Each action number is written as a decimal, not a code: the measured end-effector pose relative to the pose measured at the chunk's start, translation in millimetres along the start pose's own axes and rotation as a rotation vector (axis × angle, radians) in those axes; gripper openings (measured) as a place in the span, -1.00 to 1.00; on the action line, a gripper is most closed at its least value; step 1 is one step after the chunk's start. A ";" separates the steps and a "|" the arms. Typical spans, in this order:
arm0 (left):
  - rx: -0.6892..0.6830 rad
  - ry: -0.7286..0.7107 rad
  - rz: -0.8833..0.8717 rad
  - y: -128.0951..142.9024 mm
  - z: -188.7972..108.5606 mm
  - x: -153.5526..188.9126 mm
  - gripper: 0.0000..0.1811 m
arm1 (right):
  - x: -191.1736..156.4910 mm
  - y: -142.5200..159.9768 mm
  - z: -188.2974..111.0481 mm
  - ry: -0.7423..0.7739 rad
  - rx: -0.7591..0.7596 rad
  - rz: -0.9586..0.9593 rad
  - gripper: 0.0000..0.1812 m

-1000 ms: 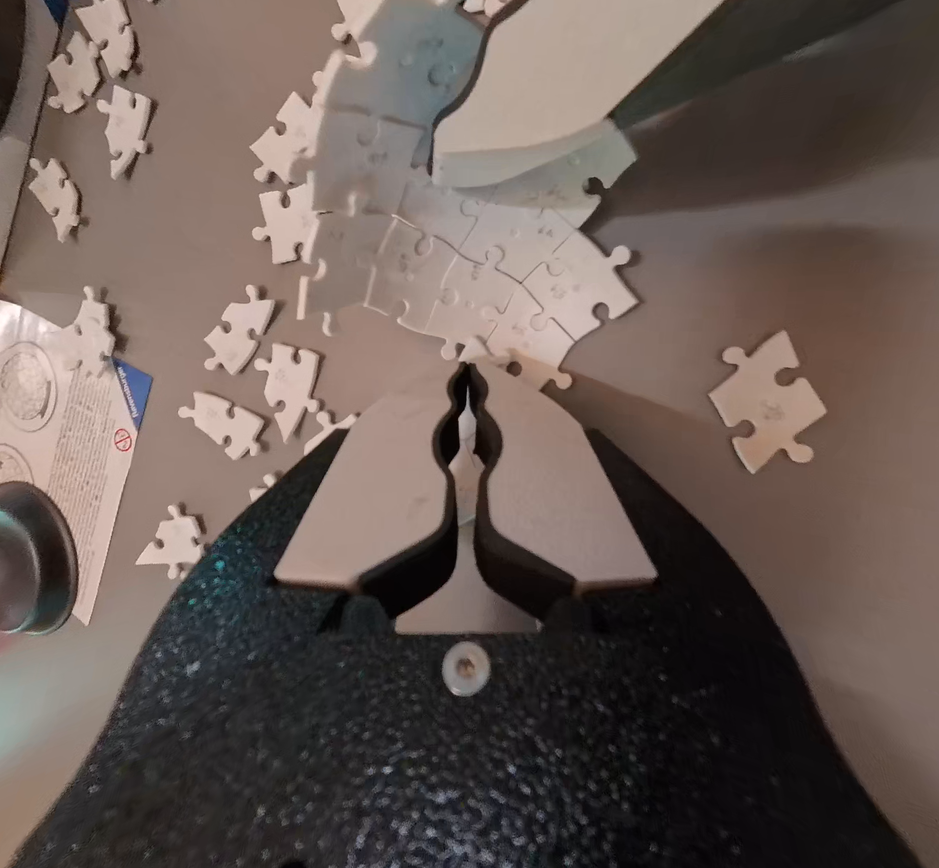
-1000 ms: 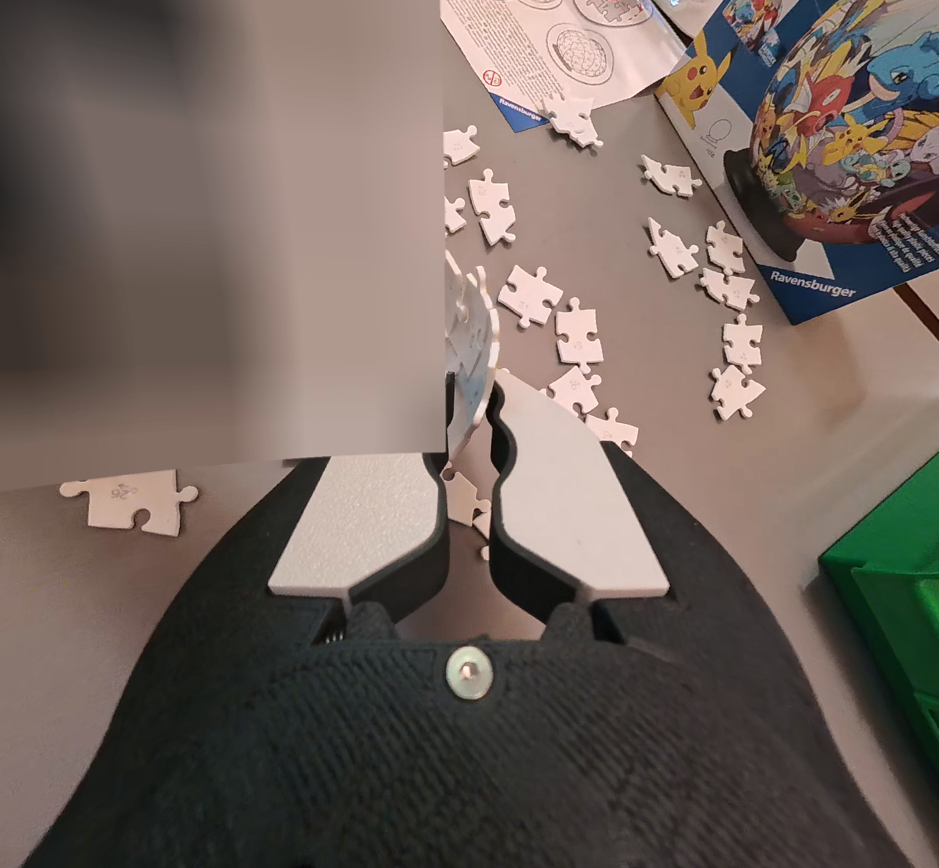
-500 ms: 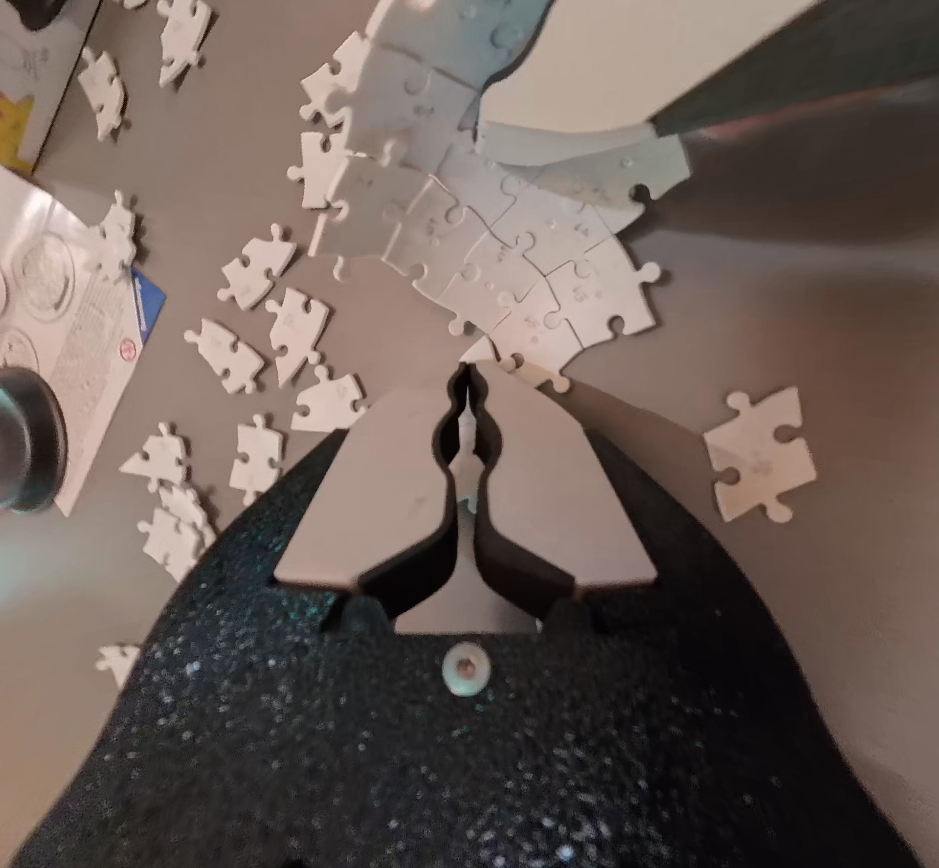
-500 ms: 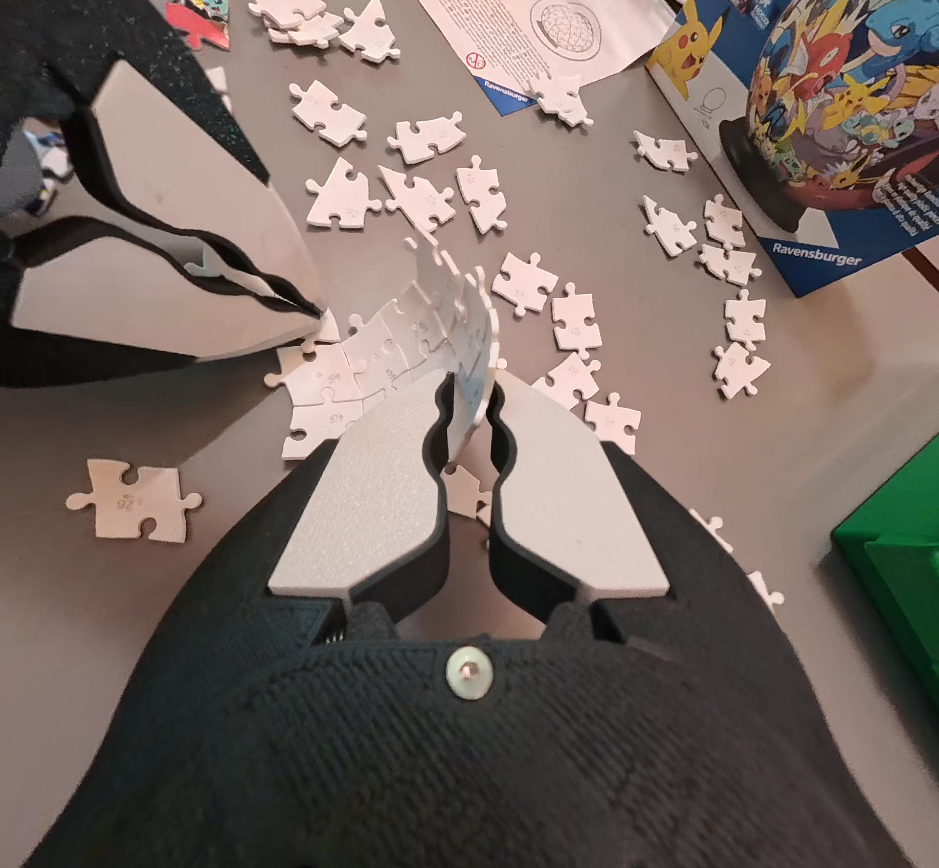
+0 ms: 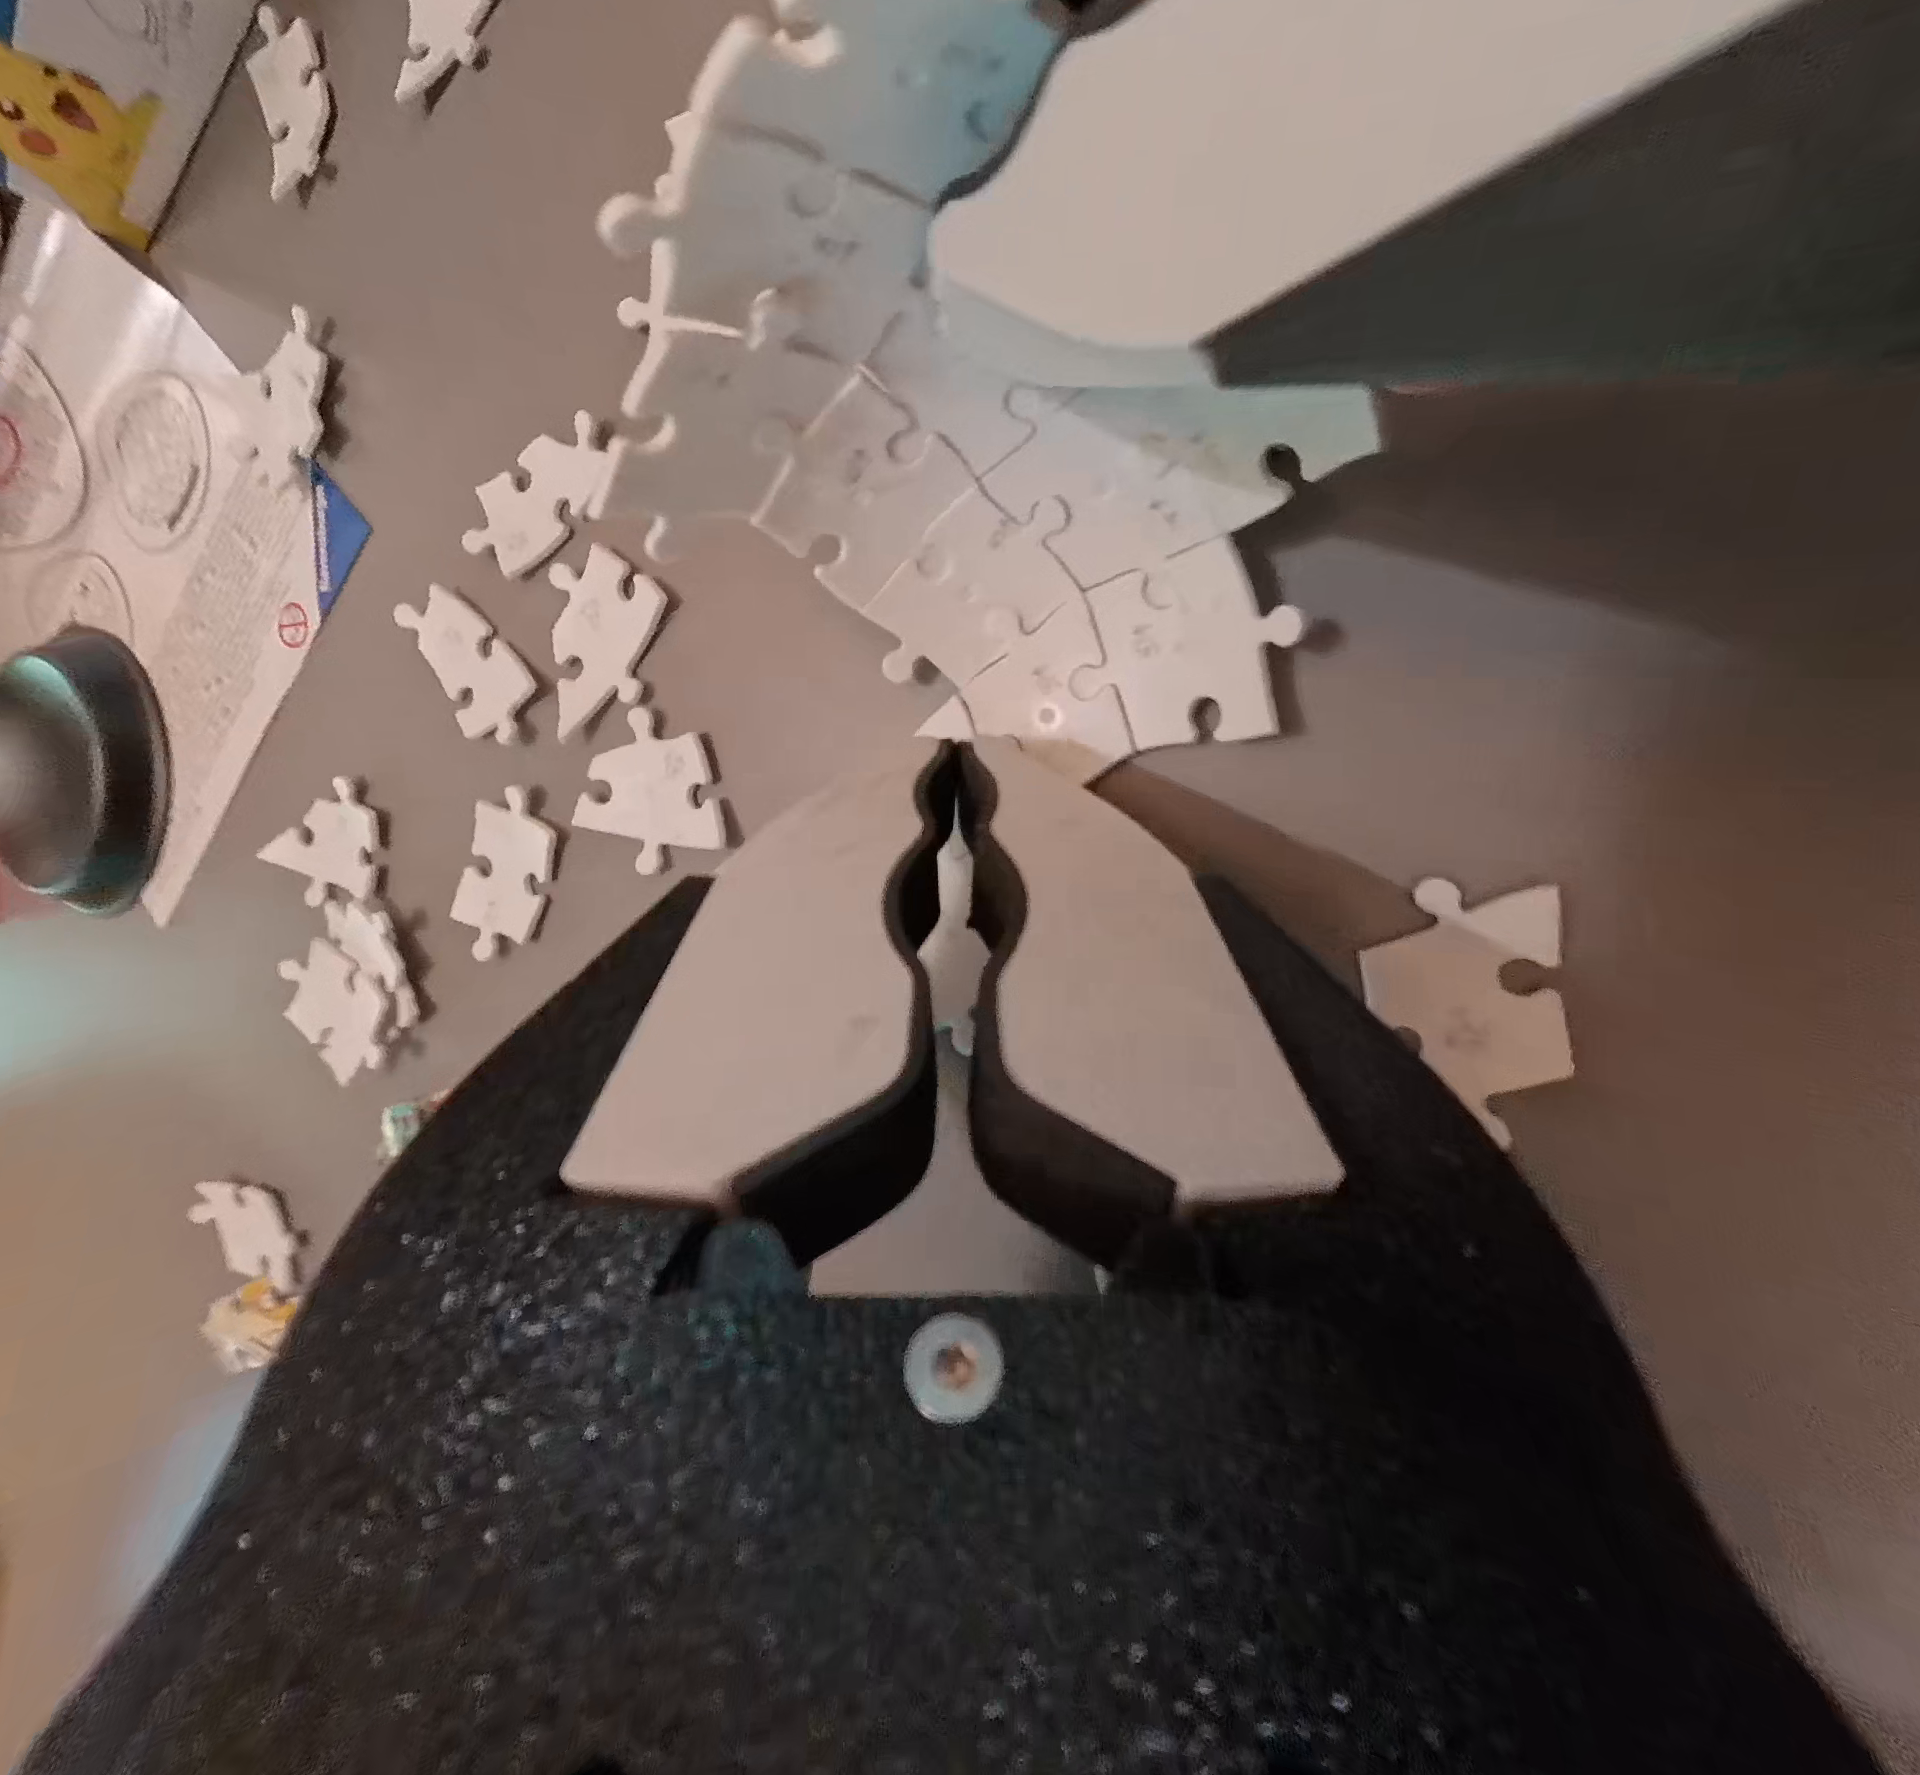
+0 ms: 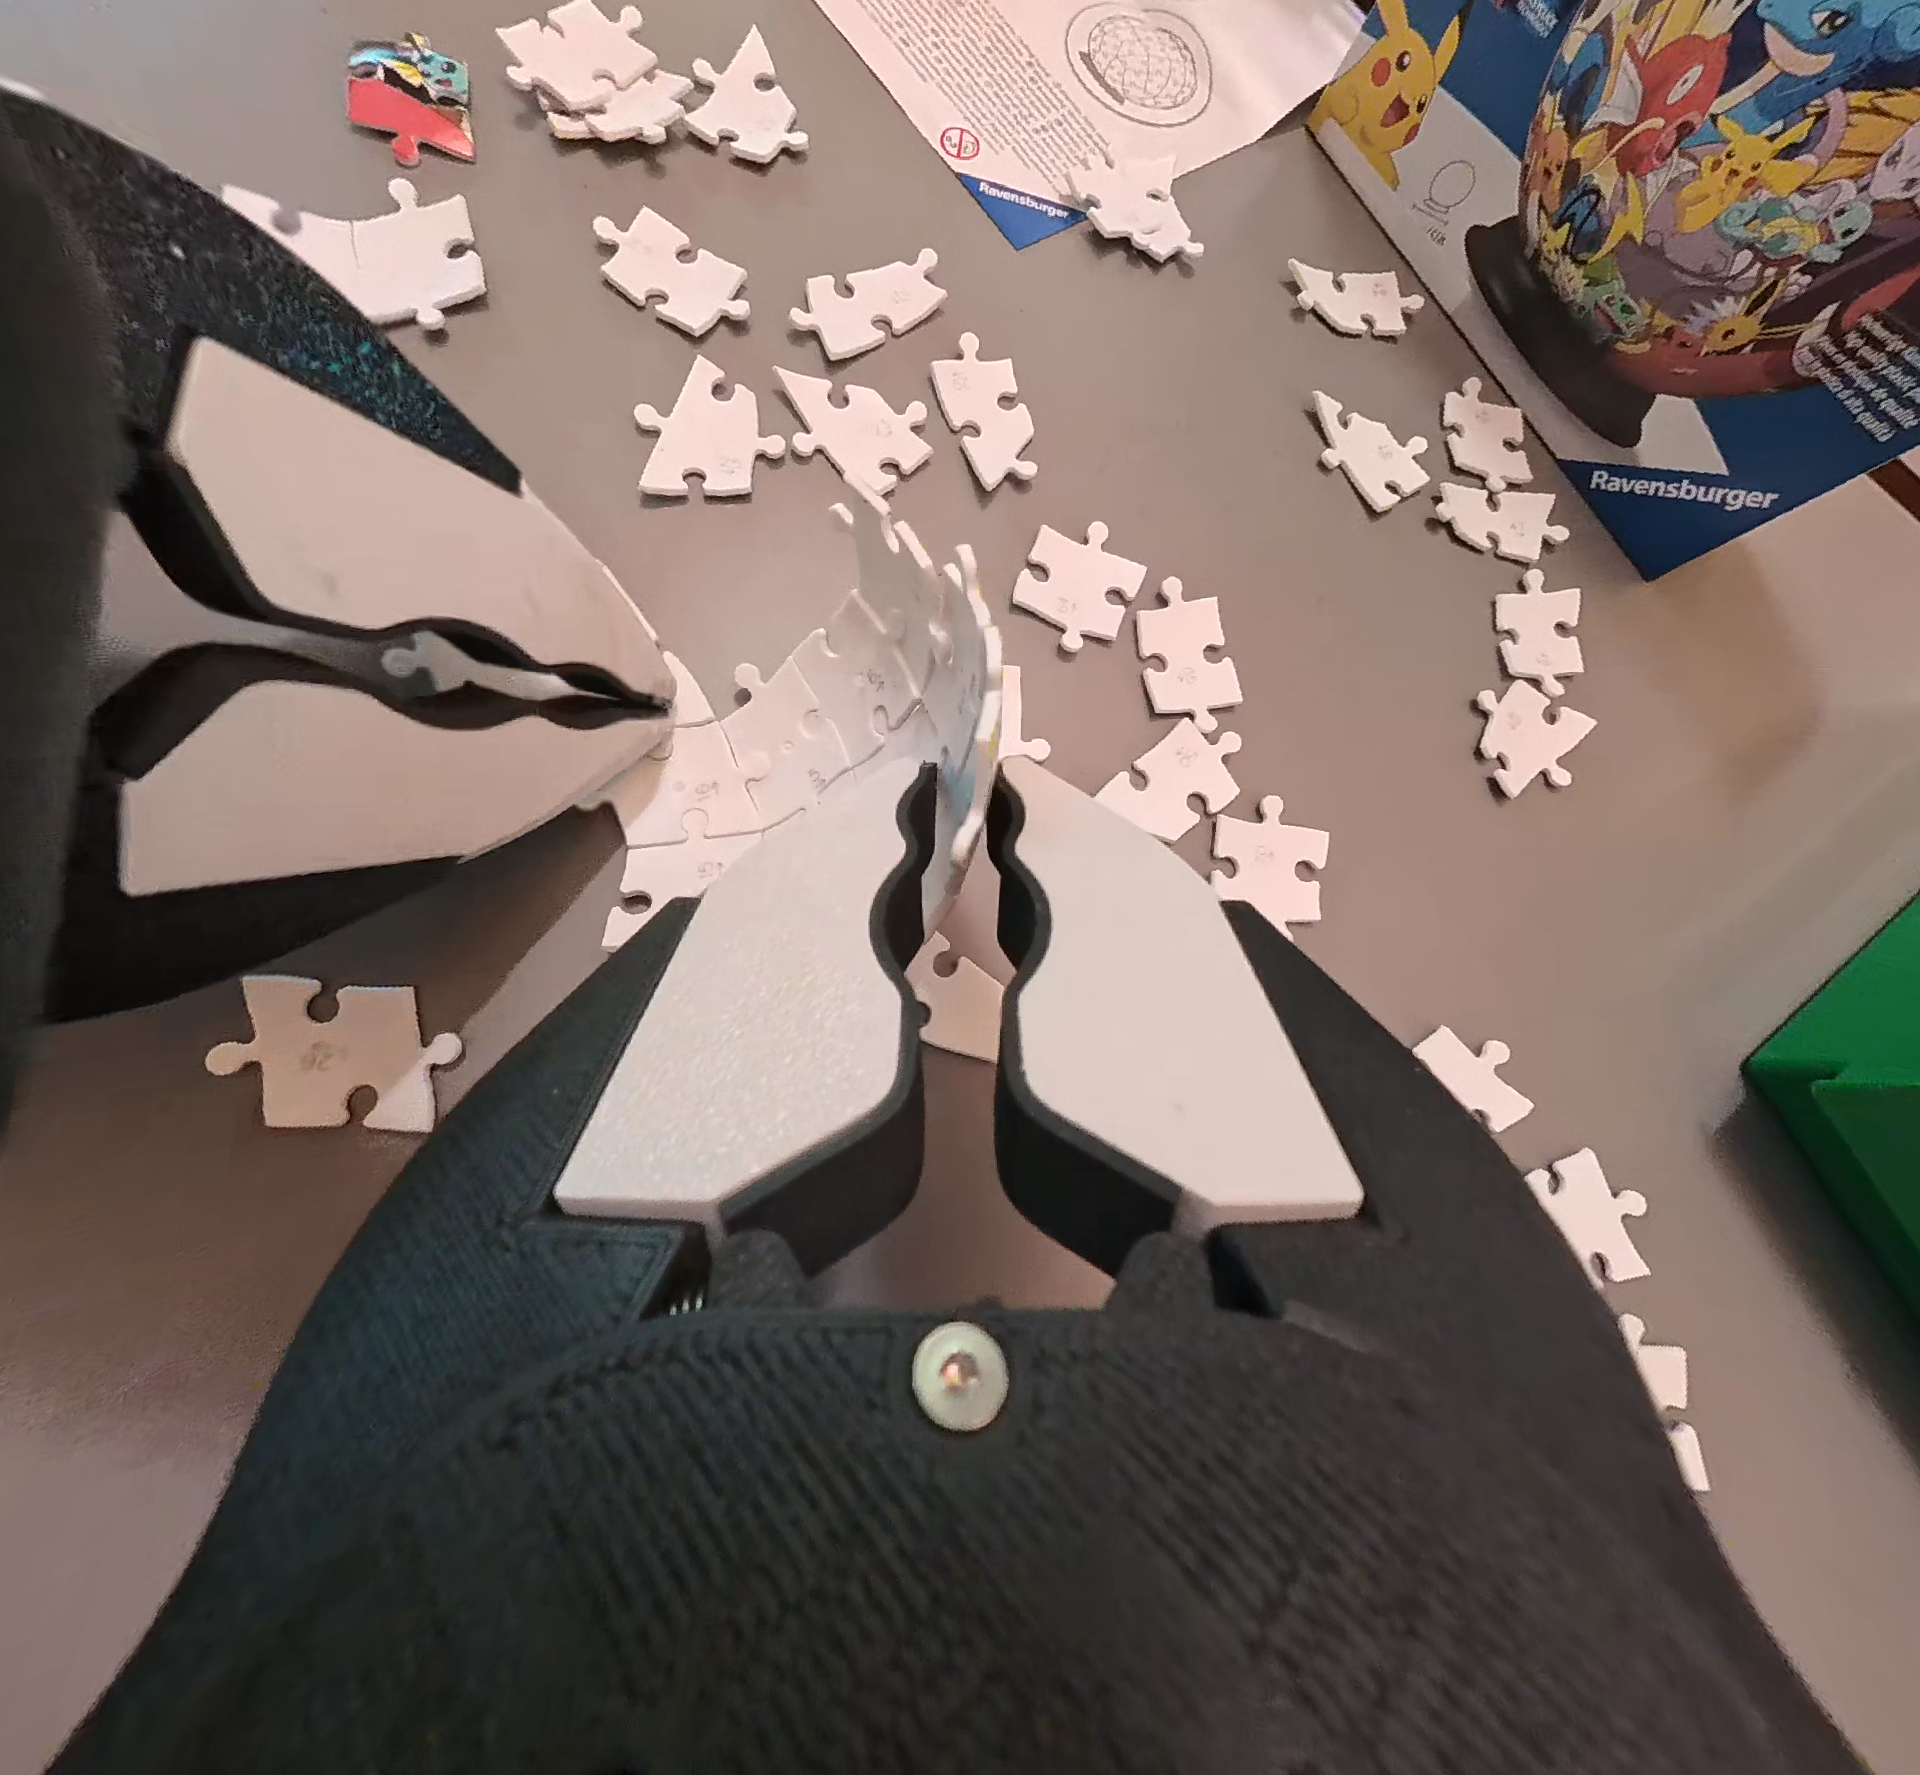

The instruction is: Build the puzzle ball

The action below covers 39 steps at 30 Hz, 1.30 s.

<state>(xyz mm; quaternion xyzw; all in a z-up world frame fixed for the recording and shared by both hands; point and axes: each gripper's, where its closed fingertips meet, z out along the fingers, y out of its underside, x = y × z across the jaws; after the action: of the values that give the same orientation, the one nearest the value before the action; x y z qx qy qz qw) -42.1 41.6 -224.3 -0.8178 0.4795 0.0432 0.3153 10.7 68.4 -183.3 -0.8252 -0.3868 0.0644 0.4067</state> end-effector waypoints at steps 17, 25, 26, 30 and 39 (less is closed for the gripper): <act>-0.083 0.018 0.399 -0.6 0.4 0.1 -1.00 | 0.2 2.5 1.0 -0.052 0.021 0.069 -0.91; -0.036 0.032 0.307 -0.6 0.5 0.2 -1.00 | -2.0 4.4 0.2 -0.109 0.039 0.074 -0.86; -0.020 0.049 0.266 -0.6 0.6 0.3 -1.00 | -1.1 6.8 0.0 -0.110 0.029 0.074 -0.83; 0.035 0.086 0.170 -0.5 0.7 0.7 -1.00 | -2.1 9.1 -0.7 -0.155 0.031 0.137 -0.71; 0.038 0.045 0.113 -1.1 1.3 0.3 -1.00 | -31.4 29.7 -9.6 -0.423 -0.100 0.311 -0.63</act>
<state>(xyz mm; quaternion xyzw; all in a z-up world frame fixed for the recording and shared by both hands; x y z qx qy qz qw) -40.7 42.5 -224.9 -0.7840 0.5327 0.0336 0.3169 10.4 29.8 -204.9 -0.8619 -0.3343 0.2780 0.2609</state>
